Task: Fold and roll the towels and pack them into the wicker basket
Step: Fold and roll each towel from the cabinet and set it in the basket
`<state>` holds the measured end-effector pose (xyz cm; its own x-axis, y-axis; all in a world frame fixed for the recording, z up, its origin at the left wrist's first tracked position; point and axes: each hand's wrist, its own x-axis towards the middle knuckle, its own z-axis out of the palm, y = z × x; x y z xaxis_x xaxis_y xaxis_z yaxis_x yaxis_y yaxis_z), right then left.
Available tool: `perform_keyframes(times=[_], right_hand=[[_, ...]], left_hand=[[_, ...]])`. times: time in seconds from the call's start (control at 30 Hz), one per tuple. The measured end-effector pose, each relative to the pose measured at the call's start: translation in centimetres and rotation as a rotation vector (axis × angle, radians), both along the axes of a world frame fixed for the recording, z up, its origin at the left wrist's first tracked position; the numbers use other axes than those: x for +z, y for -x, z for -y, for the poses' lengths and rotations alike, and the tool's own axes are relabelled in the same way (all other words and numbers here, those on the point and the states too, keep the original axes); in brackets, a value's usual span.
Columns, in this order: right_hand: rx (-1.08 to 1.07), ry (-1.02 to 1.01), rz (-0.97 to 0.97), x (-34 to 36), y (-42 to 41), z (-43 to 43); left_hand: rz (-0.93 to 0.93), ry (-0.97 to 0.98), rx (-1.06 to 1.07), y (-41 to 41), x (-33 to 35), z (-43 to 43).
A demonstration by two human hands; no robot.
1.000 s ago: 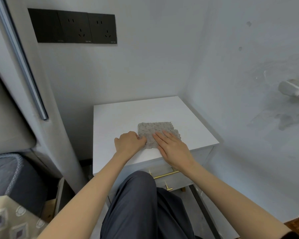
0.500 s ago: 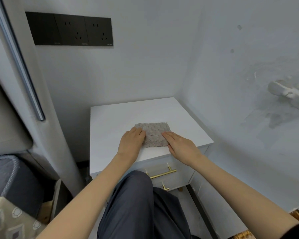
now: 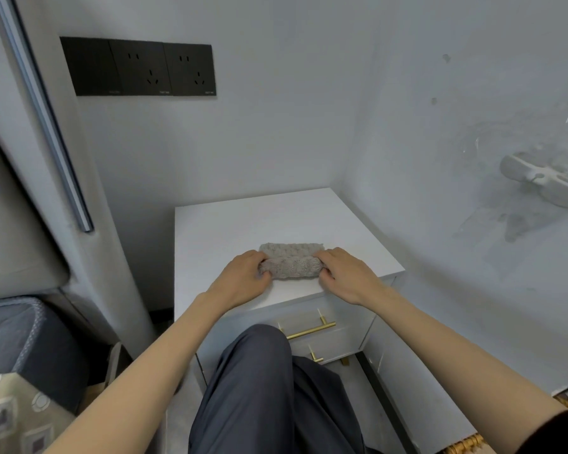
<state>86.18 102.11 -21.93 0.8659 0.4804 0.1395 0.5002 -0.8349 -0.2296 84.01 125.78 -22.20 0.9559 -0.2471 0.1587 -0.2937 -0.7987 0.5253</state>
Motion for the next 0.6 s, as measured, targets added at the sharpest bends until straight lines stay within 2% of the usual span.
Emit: perform_keyframes(times=[0.17, 0.27, 0.6], right_hand=[[-0.116, -0.265, -0.242, 0.7, -0.1, 0.0], [-0.199, -0.349, -0.346, 0.8, -0.2, -0.4], [-0.441, -0.317, -0.286, -0.5, -2.1, -1.8]], left_hand=[[-0.108, 0.161, 0.081, 0.1, 0.0, -0.2], [-0.149, 0.153, 0.153, -0.5, -0.1, 0.1], [-0.223, 0.128, 0.334, -2.8, -0.7, 0.9]])
